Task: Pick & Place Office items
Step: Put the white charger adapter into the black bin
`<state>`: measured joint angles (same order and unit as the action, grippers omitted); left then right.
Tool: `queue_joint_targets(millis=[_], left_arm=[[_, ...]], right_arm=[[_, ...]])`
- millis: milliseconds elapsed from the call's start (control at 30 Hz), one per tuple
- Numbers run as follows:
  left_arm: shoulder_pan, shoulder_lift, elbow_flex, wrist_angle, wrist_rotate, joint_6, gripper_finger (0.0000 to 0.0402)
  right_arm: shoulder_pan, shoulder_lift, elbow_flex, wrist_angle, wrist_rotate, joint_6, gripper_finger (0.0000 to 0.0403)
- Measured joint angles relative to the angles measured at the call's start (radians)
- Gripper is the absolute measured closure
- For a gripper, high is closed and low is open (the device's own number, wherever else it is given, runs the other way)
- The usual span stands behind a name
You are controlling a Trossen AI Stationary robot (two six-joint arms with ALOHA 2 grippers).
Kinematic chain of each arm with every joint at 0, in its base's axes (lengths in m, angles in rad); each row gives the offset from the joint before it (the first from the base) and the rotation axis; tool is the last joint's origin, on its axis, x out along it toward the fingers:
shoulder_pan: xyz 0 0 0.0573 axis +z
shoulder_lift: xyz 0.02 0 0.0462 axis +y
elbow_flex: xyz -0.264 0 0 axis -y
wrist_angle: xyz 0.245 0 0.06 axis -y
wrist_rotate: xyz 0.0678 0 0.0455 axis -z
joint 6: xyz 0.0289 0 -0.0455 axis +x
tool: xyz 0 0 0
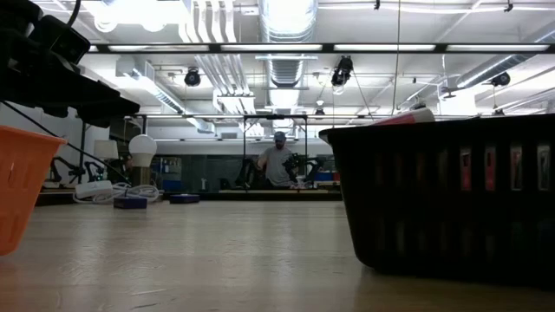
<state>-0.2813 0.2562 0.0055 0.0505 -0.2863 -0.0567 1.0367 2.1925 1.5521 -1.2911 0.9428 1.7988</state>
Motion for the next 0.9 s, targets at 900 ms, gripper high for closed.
queue_joint_targets(millis=[900], left_arm=[[0.0, 0.0, 0.0, 0.0, 0.0, 0.0, 0.0149]], right_arm=[[-0.065, -0.002, 0.166, -0.066, 0.131, -0.124, 0.023]])
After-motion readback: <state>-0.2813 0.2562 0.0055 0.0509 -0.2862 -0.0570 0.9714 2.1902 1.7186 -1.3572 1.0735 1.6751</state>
